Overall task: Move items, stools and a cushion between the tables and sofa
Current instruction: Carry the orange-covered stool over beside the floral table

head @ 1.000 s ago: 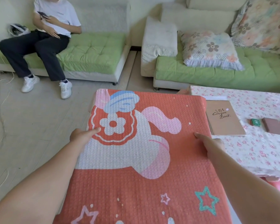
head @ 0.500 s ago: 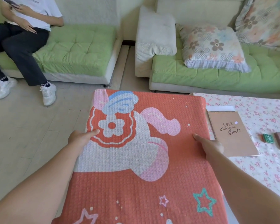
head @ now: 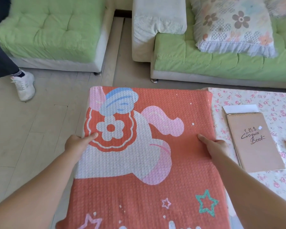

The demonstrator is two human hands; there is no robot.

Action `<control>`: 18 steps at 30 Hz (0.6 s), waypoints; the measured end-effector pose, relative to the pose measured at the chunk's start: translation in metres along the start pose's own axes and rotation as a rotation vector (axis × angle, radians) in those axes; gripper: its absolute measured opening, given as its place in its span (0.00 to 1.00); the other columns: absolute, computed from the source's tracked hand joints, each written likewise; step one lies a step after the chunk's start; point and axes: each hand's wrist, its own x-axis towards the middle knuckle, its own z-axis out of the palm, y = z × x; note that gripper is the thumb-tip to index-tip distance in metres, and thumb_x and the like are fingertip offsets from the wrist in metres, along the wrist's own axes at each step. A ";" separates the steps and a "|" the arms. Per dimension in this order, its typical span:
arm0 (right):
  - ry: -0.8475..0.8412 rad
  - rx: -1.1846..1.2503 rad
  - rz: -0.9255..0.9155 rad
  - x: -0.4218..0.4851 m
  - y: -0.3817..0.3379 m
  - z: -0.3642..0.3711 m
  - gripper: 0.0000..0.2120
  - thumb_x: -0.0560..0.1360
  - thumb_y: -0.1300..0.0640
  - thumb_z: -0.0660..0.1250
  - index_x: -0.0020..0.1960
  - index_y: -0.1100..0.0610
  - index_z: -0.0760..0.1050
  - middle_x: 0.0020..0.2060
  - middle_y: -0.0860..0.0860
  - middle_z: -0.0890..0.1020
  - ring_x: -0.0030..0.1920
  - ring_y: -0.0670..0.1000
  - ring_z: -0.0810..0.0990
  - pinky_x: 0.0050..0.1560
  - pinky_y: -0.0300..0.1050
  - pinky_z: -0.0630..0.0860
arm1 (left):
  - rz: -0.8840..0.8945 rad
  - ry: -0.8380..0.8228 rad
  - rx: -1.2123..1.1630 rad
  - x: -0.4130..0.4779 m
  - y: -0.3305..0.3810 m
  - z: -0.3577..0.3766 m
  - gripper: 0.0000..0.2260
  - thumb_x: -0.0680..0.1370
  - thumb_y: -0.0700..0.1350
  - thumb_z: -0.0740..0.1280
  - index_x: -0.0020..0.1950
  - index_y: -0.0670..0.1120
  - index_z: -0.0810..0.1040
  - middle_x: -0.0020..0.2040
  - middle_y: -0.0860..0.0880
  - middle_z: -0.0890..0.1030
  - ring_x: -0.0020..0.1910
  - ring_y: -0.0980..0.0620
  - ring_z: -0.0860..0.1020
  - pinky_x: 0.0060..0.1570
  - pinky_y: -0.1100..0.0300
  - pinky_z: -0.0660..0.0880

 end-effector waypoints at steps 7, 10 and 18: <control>0.019 -0.061 0.035 0.058 0.007 0.040 0.34 0.57 0.36 0.76 0.54 0.58 0.76 0.41 0.51 0.78 0.42 0.54 0.77 0.45 0.47 0.74 | -0.042 -0.010 0.027 0.056 -0.012 0.033 0.18 0.66 0.55 0.76 0.44 0.41 0.81 0.41 0.46 0.84 0.40 0.45 0.83 0.41 0.55 0.78; 0.017 -0.073 0.049 0.087 0.013 0.057 0.37 0.56 0.36 0.76 0.55 0.60 0.77 0.44 0.53 0.80 0.44 0.55 0.78 0.46 0.46 0.74 | -0.061 0.016 0.036 0.080 -0.018 0.052 0.18 0.65 0.56 0.76 0.41 0.43 0.80 0.39 0.48 0.83 0.38 0.47 0.82 0.36 0.58 0.76; 0.046 -0.128 0.047 0.133 0.025 0.066 0.36 0.57 0.35 0.75 0.53 0.60 0.76 0.49 0.56 0.81 0.46 0.55 0.77 0.47 0.47 0.74 | -0.065 0.021 0.076 0.110 -0.024 0.095 0.17 0.65 0.57 0.76 0.39 0.45 0.80 0.39 0.48 0.83 0.39 0.46 0.82 0.39 0.57 0.76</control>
